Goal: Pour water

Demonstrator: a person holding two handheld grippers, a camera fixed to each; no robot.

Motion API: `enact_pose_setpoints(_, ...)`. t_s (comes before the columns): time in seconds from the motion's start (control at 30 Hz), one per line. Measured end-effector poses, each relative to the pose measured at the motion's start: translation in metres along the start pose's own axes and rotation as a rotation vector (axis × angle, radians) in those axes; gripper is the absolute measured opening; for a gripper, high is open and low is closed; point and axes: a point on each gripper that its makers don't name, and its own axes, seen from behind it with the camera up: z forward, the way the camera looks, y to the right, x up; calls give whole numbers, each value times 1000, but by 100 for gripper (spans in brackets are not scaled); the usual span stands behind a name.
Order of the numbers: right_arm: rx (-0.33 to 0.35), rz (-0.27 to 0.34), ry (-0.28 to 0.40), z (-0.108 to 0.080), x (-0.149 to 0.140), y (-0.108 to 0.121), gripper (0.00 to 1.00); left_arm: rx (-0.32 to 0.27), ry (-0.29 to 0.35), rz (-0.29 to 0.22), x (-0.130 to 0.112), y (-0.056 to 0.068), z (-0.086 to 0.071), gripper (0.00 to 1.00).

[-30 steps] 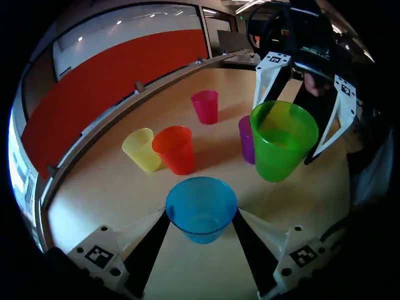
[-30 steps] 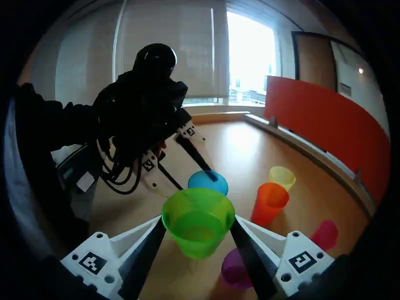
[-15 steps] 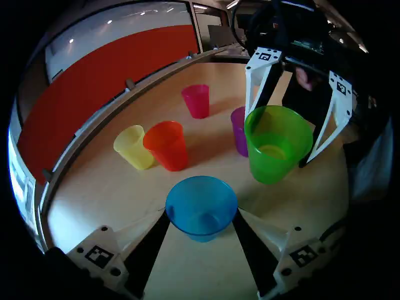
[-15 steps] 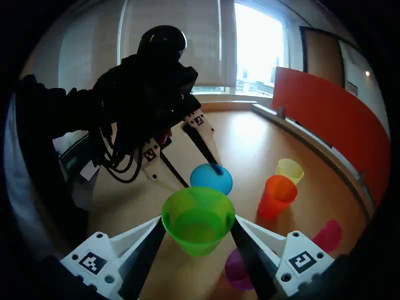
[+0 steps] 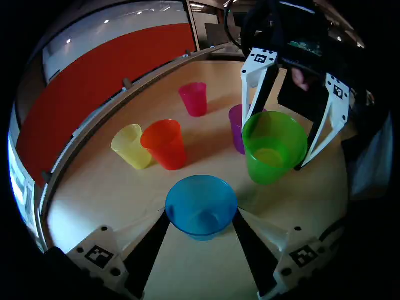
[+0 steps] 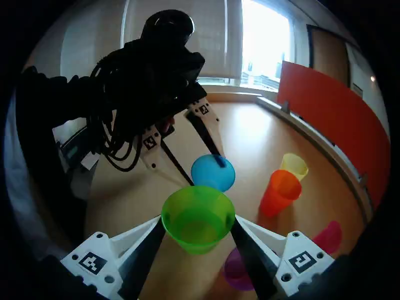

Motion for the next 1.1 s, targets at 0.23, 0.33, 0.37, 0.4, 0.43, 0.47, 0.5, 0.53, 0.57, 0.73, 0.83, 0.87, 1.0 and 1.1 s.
enact_pose_setpoints(0.23,11,-9,-20,5,-3,-2,90,-6,-2,-5,-5,0,-1,86)
enact_pose_setpoints(0.33,15,-12,-27,7,-5,-3,90,-9,-6,-9,-8,1,0,86)
enact_pose_setpoints(0.37,16,-13,-30,8,-5,-3,91,-9,-7,-10,-9,1,0,86)
enact_pose_setpoints(0.4,18,-14,-32,9,-6,-3,91,-9,-8,-12,-10,1,0,86)
enact_pose_setpoints(0.43,19,-14,-35,10,-7,-3,90,-10,-8,-13,-11,1,0,86)
enact_pose_setpoints(0.47,20,-14,-38,10,-7,-3,90,-11,-7,-15,-11,2,0,86)
enact_pose_setpoints(0.5,22,-14,-42,11,-8,-3,90,-12,-7,-16,-12,2,0,86)
enact_pose_setpoints(0.53,22,-14,-45,11,-9,-3,90,-13,-7,-17,-12,2,0,86)
enact_pose_setpoints(0.57,23,-15,-49,12,-10,-3,90,-14,-7,-18,-13,2,0,86)
enact_pose_setpoints(0.73,26,-17,-68,13,-16,-3,90,-15,-9,-20,-15,2,0,86)
enact_pose_setpoints(0.83,28,-17,-77,14,-20,-3,90,-15,-11,-20,-16,3,0,86)
enact_pose_setpoints(0.87,29,-17,-80,14,-21,-3,90,-16,-12,-19,-17,3,0,86)
enact_pose_setpoints(1.0,30,-17,-90,15,-26,-3,90,-21,-17,-18,-19,5,1,86)
enact_pose_setpoints(1.1,31,-18,-96,15,-28,-3,90,-23,-19,-16,-21,6,1,86)
